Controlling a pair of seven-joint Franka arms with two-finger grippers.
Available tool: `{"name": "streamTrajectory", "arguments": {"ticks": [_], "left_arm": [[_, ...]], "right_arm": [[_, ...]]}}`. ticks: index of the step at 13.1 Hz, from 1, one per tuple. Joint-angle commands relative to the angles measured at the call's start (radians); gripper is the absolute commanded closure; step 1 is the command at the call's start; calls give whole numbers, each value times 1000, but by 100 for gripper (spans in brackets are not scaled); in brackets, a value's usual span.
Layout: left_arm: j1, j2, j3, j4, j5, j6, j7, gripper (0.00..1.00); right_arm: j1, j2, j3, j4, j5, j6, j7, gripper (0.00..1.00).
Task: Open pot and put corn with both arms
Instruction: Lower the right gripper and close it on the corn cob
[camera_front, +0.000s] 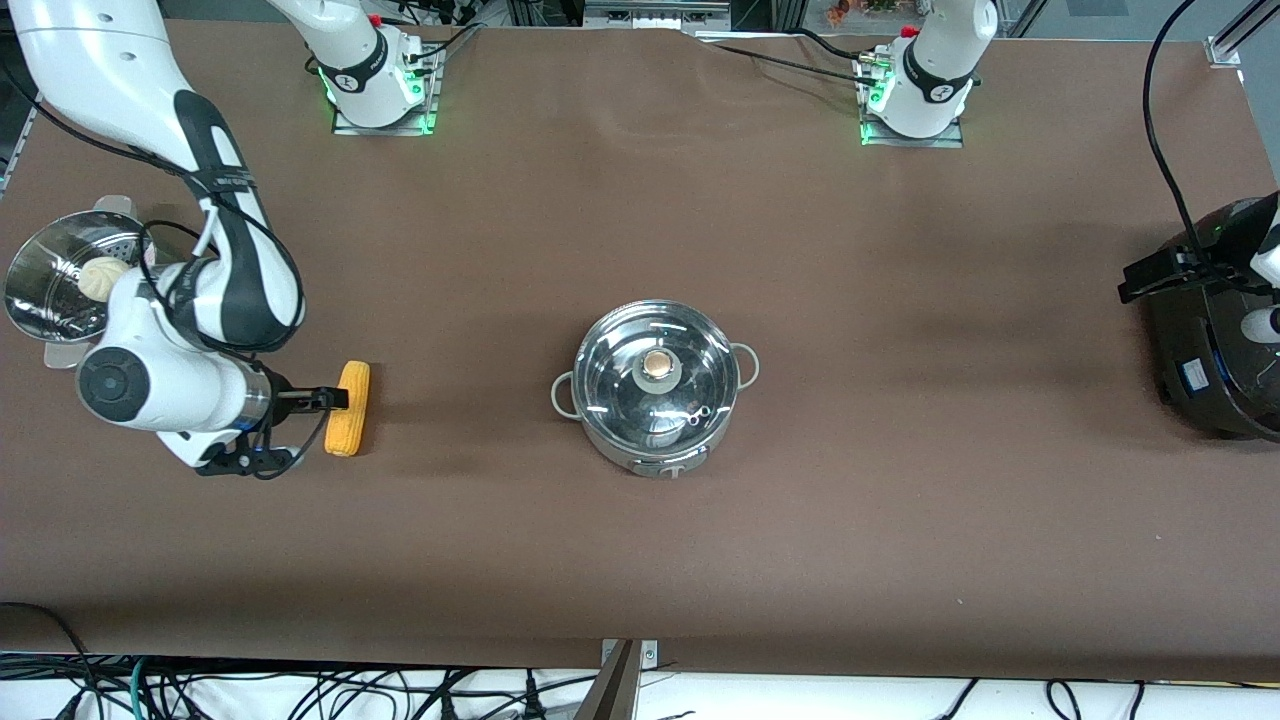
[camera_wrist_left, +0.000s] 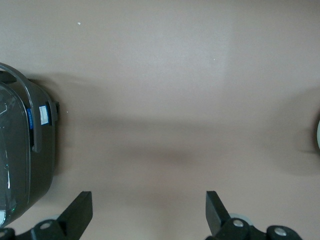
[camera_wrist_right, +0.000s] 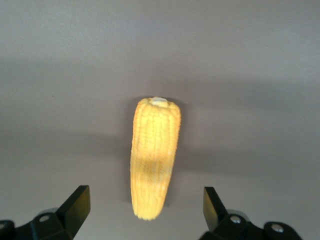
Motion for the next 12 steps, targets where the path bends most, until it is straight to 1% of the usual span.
{"name": "streamTrajectory", "arguments": {"ticks": [1,5,12], "left_arm": [[6,-10,-6,7,-7,-12,11,0],[6,-10,-6,7,-7,-12,11,0],[6,-10,-7,7,-7,-12,11,0]], "right_arm": [[0,11,2,-48,14,66,6,0],[-1,46,2,-90,14,161,6,0],[-8,66,2,-90,14,172,4,0]]}}
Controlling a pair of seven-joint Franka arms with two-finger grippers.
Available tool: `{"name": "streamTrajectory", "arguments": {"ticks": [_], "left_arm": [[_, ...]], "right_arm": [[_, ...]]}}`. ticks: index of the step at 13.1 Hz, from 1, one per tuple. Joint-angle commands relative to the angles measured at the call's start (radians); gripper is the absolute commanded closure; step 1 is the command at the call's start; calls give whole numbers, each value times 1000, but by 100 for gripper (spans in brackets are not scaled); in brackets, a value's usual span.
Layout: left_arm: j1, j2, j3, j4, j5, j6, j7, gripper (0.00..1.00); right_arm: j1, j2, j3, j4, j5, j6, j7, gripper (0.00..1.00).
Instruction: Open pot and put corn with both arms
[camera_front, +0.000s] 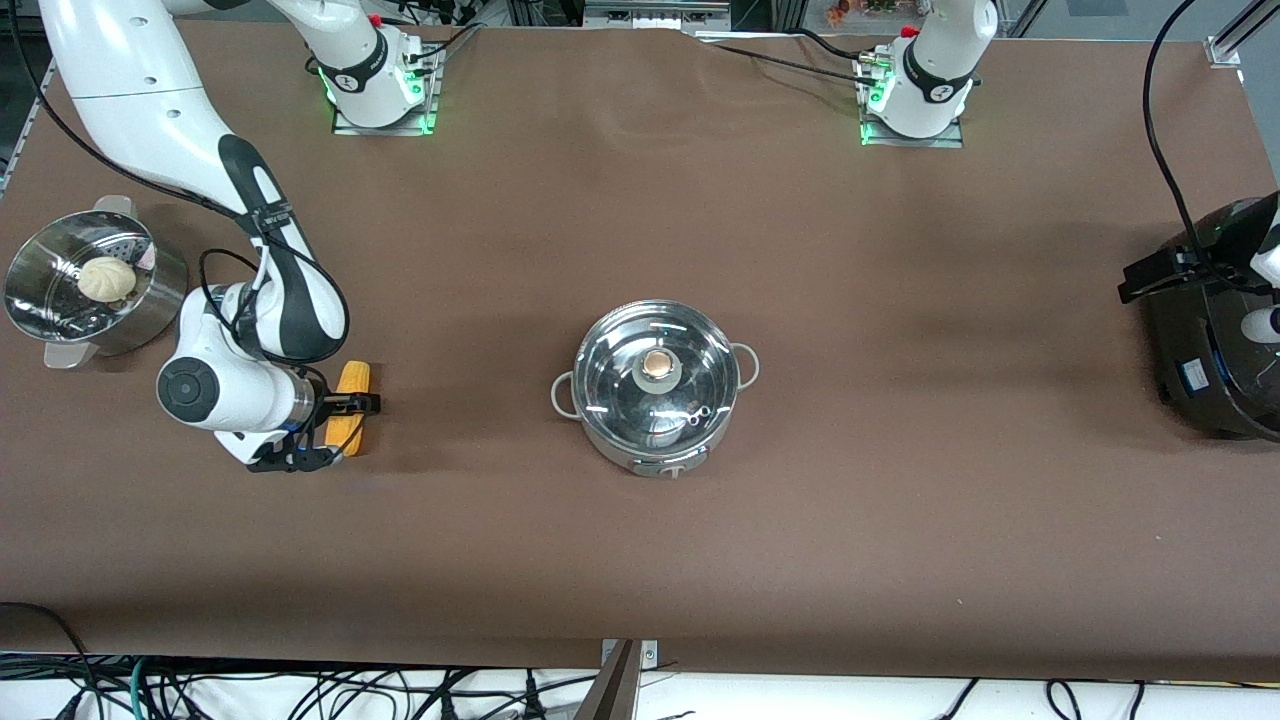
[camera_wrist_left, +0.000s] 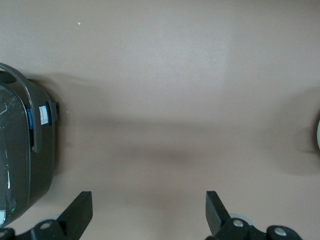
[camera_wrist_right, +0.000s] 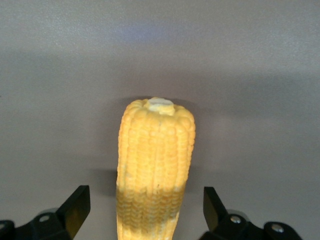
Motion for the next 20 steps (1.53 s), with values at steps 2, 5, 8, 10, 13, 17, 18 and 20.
{"name": "streamTrajectory", "arguments": {"ticks": [2,5,8,10,13,17,18,20], "left_arm": [[6,-10,-7,7,-7,-12,11,0],[6,-10,-7,7,-7,-12,11,0],[6,-10,-7,7,-7,-12,11,0],[6,-10,-7,7,-7,-12,11,0],[6,-10,-7,7,-7,-12,11,0],[6,-10,-7,7,-7,-12,11,0],[6,-12,-7,7,-7,-13,11,0],[6,-12,-7,7,-9,-13,11,0]], "right_arm": [[-9,-7,6,-12,13,15,3,0],[-12,-5,5,-10,13,17,3,1],[-12,1,5,-7,13,17,1,1],[-14,1,5,-9,13,21,2,1],[-14,4,5,-7,13,23,1,1],[-14,4,5,-7,13,23,1,5],[-14,4,5,-7,13,23,1,6],[-14,4,5,-6,13,21,1,12]]}}
